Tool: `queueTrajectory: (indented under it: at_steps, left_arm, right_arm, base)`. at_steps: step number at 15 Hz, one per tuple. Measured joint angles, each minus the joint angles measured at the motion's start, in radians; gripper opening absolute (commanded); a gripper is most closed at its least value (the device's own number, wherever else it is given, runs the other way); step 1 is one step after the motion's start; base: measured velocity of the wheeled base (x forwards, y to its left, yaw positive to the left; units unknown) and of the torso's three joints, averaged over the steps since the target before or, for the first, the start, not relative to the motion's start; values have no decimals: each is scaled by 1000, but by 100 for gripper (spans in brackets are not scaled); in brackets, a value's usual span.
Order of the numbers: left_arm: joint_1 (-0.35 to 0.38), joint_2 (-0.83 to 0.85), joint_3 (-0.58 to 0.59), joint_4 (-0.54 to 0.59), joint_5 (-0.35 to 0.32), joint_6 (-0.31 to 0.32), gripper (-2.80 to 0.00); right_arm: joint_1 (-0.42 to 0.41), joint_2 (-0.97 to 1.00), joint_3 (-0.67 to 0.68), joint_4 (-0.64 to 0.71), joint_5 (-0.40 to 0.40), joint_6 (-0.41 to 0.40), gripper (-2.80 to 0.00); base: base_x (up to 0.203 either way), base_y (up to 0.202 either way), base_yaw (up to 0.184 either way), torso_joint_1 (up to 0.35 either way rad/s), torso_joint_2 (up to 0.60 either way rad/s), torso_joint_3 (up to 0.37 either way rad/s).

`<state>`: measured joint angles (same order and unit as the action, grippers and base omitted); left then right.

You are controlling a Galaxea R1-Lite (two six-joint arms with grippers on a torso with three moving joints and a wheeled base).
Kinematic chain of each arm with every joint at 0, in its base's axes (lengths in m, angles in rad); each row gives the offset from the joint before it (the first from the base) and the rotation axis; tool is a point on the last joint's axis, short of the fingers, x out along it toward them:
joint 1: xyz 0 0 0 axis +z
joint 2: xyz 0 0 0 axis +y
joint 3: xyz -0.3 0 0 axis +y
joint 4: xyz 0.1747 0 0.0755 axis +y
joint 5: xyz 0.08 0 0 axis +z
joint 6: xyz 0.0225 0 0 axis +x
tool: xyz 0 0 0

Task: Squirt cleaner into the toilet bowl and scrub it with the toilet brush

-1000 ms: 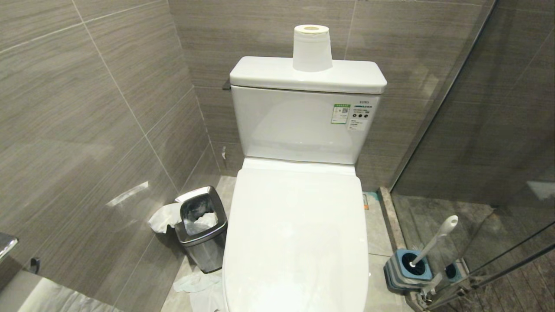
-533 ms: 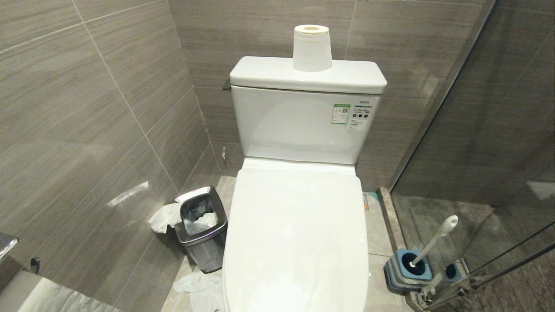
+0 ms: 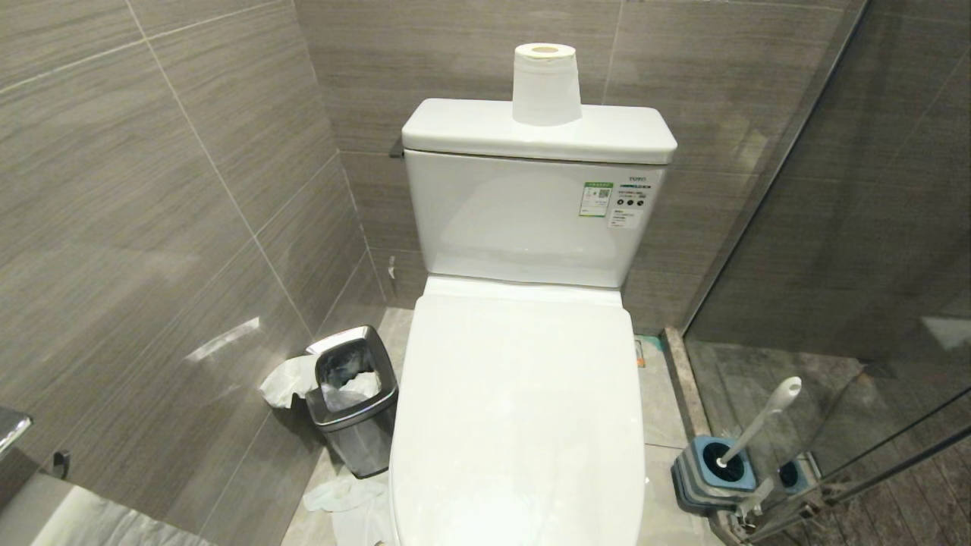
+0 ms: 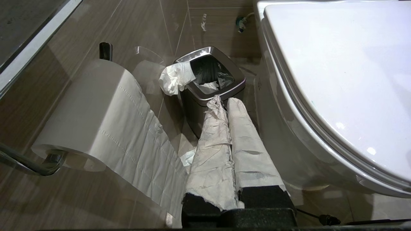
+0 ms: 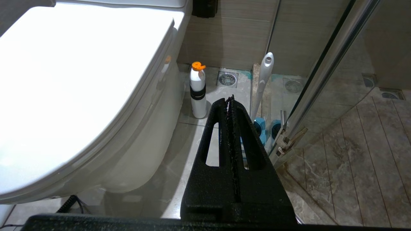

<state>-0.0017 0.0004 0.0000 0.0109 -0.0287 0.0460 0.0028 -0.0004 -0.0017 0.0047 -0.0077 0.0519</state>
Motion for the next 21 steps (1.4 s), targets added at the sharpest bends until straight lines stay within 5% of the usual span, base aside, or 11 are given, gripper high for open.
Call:
queueTrajectory:
  at_steps: [21]
  left_arm:
    - [0,0,0,0,0,0,-280]
  right_arm:
    - [0,0,0,0,0,0,-280]
  base:
    - [0,0,0,0,0,0]
